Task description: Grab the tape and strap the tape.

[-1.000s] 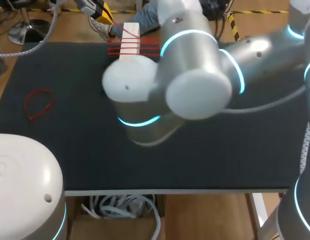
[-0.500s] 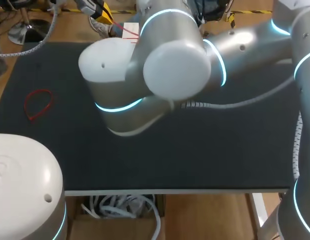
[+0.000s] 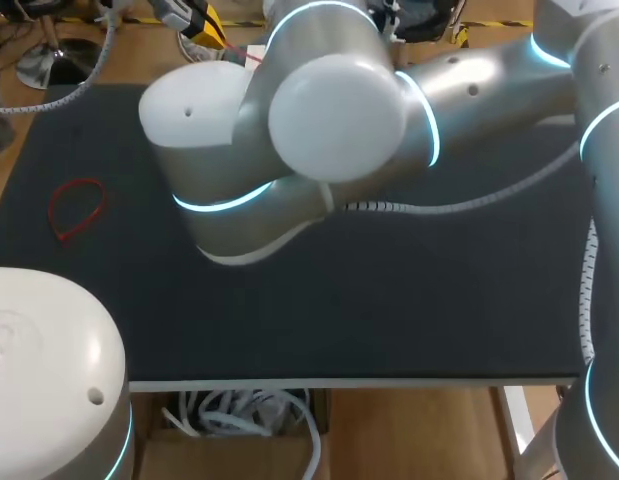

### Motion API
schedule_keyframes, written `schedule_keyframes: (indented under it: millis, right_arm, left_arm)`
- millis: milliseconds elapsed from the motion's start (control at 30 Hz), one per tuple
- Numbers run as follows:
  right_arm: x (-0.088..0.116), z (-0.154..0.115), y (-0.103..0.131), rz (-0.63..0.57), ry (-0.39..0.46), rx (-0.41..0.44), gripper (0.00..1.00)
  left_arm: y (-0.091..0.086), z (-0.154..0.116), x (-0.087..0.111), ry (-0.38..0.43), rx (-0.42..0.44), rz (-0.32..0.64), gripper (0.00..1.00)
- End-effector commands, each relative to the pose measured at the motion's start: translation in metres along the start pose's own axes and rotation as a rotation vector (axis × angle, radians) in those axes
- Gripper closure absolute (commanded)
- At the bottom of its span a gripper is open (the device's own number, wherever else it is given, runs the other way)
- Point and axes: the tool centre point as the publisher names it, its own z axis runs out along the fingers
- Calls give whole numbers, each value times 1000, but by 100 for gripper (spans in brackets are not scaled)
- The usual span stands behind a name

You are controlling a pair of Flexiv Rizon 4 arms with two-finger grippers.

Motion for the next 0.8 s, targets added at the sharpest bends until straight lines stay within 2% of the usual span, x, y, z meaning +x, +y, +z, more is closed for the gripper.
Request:
schedule_keyframes:
  millis: [33, 433, 800]
  right_arm:
    - [1, 2, 5, -58, -9, -2, 100]
    - [-3, 2, 13, -288, -18, -50, 100]
    - [-7, -2, 15, -394, -18, -51, 100]
  left_arm:
    - [0, -1, -1, 3, -3, -1, 100]
    - [0, -1, -1, 3, -3, -1, 100]
    - [0, -1, -1, 3, -3, -1, 100]
